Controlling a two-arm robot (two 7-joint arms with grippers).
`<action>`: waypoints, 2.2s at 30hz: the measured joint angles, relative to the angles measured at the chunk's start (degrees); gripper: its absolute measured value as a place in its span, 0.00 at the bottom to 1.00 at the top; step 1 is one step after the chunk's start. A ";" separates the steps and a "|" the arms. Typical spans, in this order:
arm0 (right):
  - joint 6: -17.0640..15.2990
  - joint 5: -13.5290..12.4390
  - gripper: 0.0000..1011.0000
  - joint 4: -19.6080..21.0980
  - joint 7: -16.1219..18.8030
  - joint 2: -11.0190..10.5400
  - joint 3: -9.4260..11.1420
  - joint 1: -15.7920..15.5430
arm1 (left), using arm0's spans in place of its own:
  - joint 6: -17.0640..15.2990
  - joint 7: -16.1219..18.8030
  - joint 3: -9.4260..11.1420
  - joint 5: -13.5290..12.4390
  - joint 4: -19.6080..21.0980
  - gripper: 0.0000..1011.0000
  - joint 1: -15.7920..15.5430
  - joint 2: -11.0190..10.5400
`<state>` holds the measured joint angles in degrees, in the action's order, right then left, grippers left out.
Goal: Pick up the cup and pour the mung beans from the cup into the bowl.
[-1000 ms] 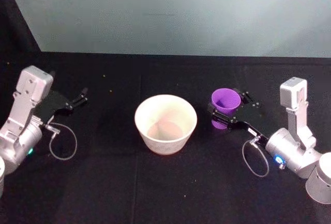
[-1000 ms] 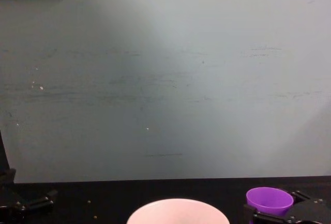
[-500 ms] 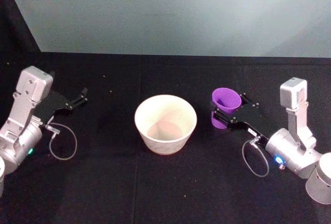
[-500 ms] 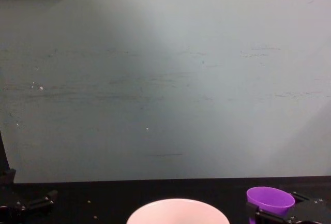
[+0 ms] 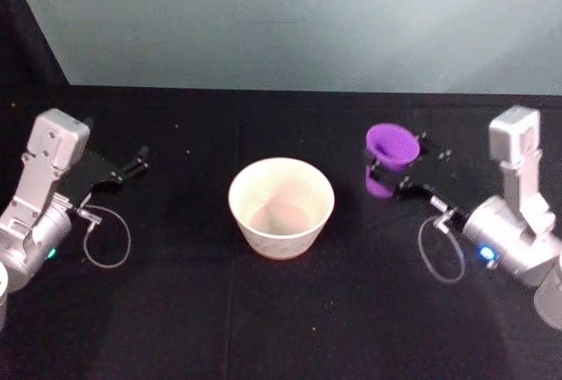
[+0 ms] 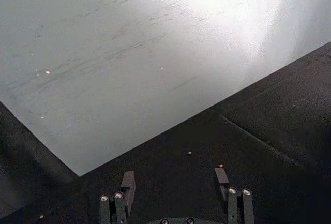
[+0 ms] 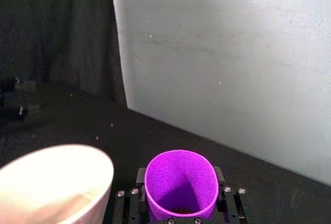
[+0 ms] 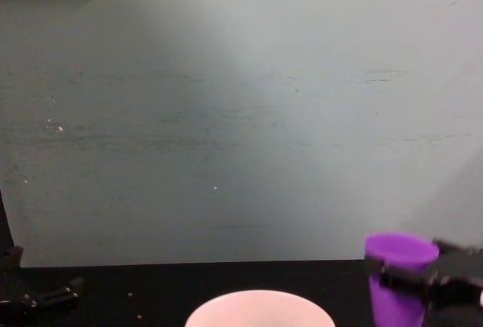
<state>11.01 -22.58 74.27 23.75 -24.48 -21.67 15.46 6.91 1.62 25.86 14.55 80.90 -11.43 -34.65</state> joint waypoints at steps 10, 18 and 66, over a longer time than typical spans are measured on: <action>-10.67 -1.79 0.73 15.45 -1.30 -4.48 5.15 -3.02 | 0.00 0.00 0.00 0.00 0.00 0.99 0.00 0.00; -15.27 -3.17 0.73 21.53 -1.86 -5.97 7.80 -4.36 | 0.00 0.00 0.00 0.00 0.00 0.99 0.00 0.00; -15.28 -3.16 0.73 21.56 -1.80 -5.94 7.87 -4.42 | 0.00 0.00 0.00 0.00 0.00 0.99 0.00 0.00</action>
<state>-4.27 -25.73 95.83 21.96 -30.42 -13.79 11.05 6.90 1.62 25.86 14.55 80.90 -11.43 -34.64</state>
